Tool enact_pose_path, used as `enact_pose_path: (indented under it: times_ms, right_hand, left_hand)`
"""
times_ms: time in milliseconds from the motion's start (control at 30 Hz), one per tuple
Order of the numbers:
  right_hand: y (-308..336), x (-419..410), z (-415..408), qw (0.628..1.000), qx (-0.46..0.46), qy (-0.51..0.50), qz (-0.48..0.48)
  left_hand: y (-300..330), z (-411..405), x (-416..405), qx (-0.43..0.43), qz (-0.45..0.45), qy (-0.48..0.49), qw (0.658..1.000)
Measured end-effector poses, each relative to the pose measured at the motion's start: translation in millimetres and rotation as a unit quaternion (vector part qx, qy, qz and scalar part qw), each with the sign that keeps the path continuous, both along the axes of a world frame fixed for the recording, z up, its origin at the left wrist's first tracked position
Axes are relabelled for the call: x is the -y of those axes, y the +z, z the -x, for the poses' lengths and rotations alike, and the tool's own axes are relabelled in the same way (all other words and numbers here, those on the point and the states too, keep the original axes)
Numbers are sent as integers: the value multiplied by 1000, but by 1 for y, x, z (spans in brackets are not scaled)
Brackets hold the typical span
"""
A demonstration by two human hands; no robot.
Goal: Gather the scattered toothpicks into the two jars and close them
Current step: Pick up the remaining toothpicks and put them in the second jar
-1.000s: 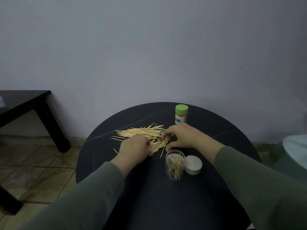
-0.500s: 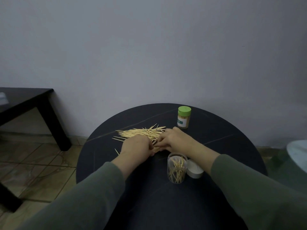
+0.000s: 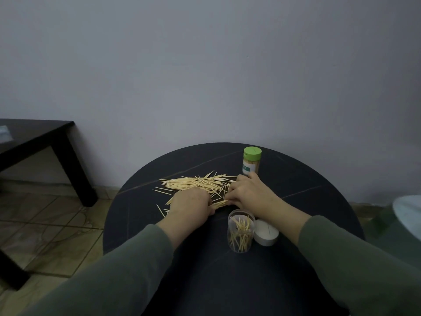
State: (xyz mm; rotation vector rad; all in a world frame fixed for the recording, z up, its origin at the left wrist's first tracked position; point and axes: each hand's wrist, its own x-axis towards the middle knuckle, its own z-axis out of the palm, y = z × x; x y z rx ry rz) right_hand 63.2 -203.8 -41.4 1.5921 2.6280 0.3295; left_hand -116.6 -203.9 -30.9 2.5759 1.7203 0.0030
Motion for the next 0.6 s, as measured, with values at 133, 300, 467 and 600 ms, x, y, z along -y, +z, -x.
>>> enact_pose_path:
  times_ms: [133,300,467,600]
  right_hand:
    - [3,2,-1,1000,14,-6,-6]
    - [6,6,-6,1000,1,-23,-20]
    - [8,12,-13,998,-23,-49,-28]
    - [10,19,-18,996,-42,-62,-36]
  left_hand:
    - [-1,-2,2,-4,-25,-12,1000]
    - [-1,-2,3,8,-24,-10,1000]
    - [-1,-1,2,30,-18,-3,999]
    - [-1,-2,2,39,-23,-6,999]
